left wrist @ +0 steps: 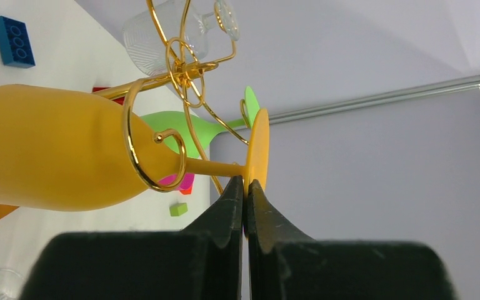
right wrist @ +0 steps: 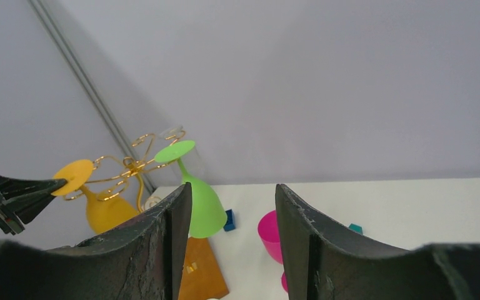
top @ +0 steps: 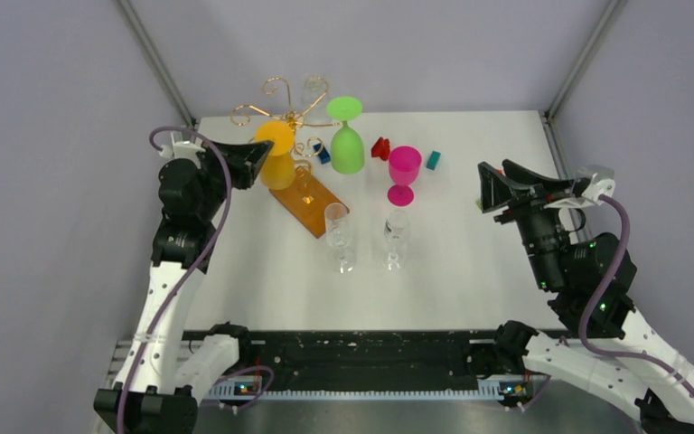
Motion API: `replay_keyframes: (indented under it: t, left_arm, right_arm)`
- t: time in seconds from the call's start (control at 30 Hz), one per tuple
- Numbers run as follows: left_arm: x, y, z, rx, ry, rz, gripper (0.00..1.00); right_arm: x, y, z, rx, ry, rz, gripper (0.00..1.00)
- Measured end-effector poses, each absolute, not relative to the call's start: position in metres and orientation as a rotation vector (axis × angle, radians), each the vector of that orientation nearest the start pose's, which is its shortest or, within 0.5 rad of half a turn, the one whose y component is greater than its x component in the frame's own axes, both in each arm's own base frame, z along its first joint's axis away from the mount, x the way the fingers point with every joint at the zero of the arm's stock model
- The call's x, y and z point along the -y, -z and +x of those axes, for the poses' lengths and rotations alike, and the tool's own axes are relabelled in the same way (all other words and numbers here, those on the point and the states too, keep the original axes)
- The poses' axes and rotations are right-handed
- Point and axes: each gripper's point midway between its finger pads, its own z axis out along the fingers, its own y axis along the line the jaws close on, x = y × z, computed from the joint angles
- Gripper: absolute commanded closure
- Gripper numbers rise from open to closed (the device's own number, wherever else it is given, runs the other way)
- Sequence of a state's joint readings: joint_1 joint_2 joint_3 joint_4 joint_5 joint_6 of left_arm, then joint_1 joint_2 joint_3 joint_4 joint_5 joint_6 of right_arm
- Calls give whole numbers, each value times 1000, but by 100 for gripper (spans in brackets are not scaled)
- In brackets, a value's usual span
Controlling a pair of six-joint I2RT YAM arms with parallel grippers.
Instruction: Place the wine glass upside down on the wine glass rack
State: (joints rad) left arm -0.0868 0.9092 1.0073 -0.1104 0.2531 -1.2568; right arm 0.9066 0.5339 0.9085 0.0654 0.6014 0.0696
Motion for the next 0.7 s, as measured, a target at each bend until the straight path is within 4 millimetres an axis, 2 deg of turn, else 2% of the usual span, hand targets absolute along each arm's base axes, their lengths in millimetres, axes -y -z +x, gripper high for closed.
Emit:
replay_keyframes:
  t: [0.17,0.47,0.7]
  left_arm:
    - [111,-396,324,-1544,1225,-758,100]
    - [106,-389,338,-1552,1172,-780,100]
    - [94,-400,344,-1512,1121,-788,100]
  right_arm:
    - [-110,-451,209,-1221,-512,46,49]
    - [-109,-455,209,-1206,-519,55,49]
    - [-107,-459,208,-1192,-524,70,49]
